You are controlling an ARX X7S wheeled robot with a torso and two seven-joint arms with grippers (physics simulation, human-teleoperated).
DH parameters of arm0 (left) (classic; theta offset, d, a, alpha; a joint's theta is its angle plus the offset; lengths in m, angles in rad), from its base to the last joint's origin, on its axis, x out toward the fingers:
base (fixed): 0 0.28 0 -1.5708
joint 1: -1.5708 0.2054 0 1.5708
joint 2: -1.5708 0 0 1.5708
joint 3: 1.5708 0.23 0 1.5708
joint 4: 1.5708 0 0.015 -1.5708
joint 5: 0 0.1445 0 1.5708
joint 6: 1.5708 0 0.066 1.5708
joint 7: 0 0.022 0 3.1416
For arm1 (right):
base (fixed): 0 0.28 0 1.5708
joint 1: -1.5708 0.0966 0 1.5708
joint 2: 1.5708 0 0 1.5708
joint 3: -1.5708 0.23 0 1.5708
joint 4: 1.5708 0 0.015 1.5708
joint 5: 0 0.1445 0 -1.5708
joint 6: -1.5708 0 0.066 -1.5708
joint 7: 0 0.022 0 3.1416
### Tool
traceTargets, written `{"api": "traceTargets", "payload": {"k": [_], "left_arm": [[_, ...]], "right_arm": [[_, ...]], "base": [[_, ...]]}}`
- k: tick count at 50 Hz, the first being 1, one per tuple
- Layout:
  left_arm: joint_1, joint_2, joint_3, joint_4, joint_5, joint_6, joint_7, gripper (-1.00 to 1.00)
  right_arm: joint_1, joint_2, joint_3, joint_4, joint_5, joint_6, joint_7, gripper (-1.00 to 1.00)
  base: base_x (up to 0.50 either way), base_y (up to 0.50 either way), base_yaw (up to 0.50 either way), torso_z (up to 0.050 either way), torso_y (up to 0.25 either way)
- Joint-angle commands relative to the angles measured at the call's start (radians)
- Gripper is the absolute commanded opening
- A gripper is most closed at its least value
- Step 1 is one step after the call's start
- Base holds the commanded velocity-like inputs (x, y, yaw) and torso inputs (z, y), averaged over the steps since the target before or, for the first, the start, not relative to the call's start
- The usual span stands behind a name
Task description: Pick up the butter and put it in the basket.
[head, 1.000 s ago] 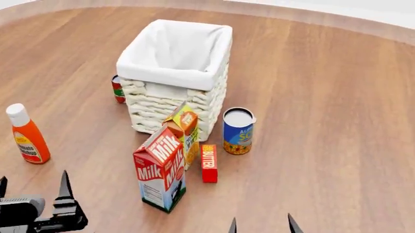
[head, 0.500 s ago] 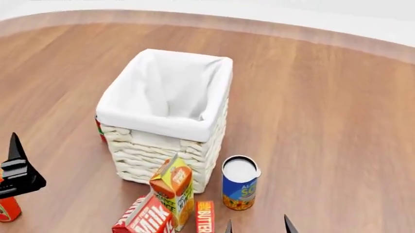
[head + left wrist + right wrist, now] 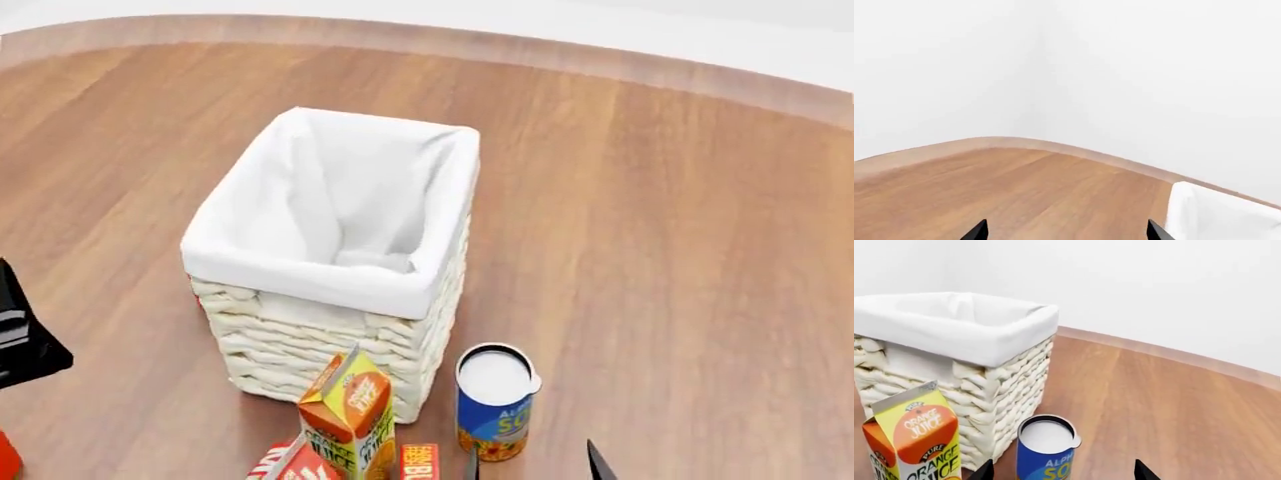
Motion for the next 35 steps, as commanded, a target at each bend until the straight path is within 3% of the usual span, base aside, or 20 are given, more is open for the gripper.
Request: {"api": "traceTargets", "payload": {"k": [1, 35], "left_arm": [[-0.016, -0.006, -0.01, -0.015, -0.015, 0.004, 0.0, 1.0], [-0.009, -0.014, -0.008, -0.018, -0.032, 0.032, 0.0, 1.0]], "right_arm": [[0.011, 0.003, -0.007, 0.012, 0.005, 0.002, 0.005, 1.0], [0.027, 0.015, -0.028, 0.023, 0.021, 0.003, 0.018, 1.0]], "base": [[0.0, 0.0, 0.0, 0.0, -0.25], [0.0, 0.0, 0.0, 0.0, -0.25]]}}
